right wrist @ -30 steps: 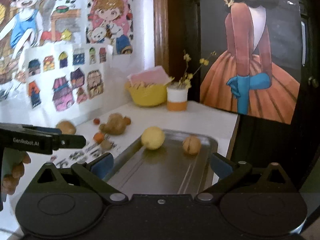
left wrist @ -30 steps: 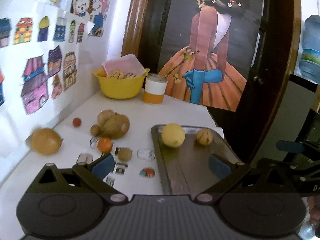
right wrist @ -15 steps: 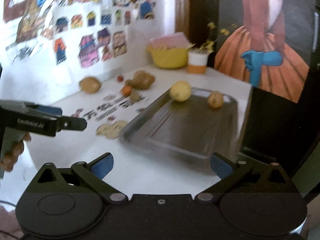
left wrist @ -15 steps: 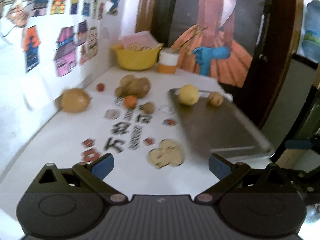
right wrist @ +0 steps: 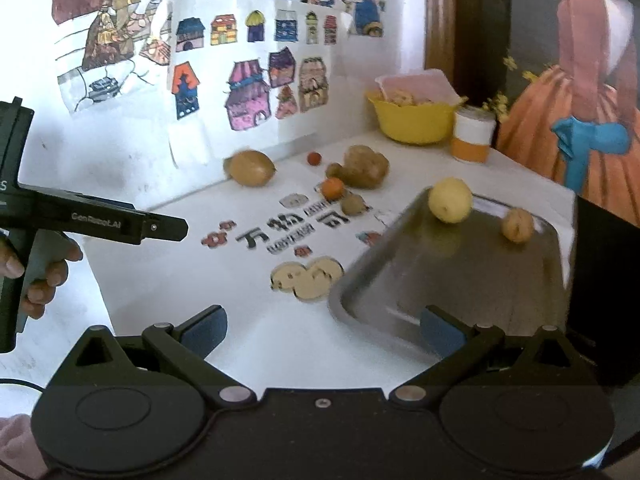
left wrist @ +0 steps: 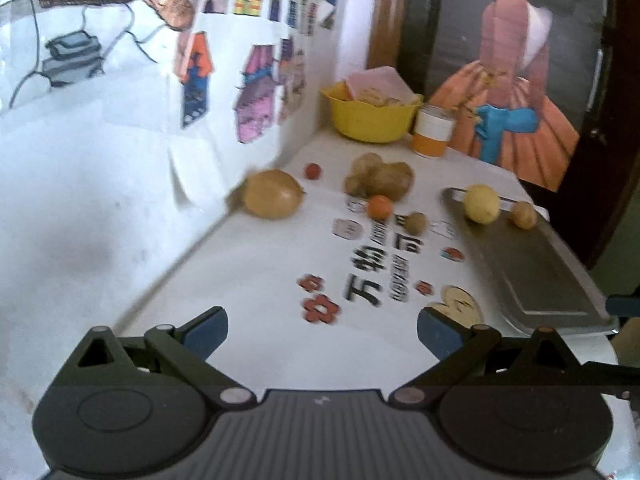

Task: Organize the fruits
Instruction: 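Lift both open tools away from the tray toward the remaining fruits, then grasp the oval brown-yellow fruit with the left tool while the right tool grasps a small brown fruit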

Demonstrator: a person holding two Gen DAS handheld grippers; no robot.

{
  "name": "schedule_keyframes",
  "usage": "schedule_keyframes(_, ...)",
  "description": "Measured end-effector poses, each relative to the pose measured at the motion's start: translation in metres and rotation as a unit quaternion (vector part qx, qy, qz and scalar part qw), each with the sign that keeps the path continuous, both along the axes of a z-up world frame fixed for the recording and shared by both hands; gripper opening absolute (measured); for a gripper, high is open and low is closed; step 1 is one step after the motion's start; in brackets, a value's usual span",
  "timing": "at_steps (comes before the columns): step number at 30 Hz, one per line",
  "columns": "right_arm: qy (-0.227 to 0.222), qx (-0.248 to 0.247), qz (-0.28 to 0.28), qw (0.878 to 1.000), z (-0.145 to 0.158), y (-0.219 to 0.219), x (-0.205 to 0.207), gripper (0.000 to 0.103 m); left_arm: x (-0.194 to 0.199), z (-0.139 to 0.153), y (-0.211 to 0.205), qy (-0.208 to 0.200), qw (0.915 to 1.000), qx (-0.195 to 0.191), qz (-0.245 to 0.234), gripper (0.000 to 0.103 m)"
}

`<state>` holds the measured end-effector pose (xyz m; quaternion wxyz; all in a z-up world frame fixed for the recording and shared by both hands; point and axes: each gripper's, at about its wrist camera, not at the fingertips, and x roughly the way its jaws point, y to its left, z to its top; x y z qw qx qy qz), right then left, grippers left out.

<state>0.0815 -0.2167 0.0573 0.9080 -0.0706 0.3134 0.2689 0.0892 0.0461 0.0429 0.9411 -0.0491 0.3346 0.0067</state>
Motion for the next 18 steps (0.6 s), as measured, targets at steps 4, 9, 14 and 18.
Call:
schedule_keyframes(4, -0.025, -0.011, 0.006, 1.000, 0.006, 0.013, 0.021, 0.102, 0.017, 0.007, 0.009, -0.009, 0.9998, 0.015, 0.012, 0.103)
schedule_keyframes(9, -0.076, -0.032, 0.005, 0.997, 0.008, 0.032, 0.052, 0.102, 0.043, 0.011, 0.018, -0.028, 0.9992, 0.018, 0.023, 0.103)
schedule_keyframes(14, -0.079, -0.032, 0.022, 0.996, 0.002, 0.046, 0.088, 0.102, 0.075, 0.004, 0.022, -0.030, 0.9991, 0.010, 0.027, 0.103)
schedule_keyframes(18, -0.065, -0.032, 0.038, 0.997, -0.009, 0.055, 0.119, 0.102, 0.101, -0.005, 0.021, -0.031, 0.9989, 0.015, 0.033, 0.103)
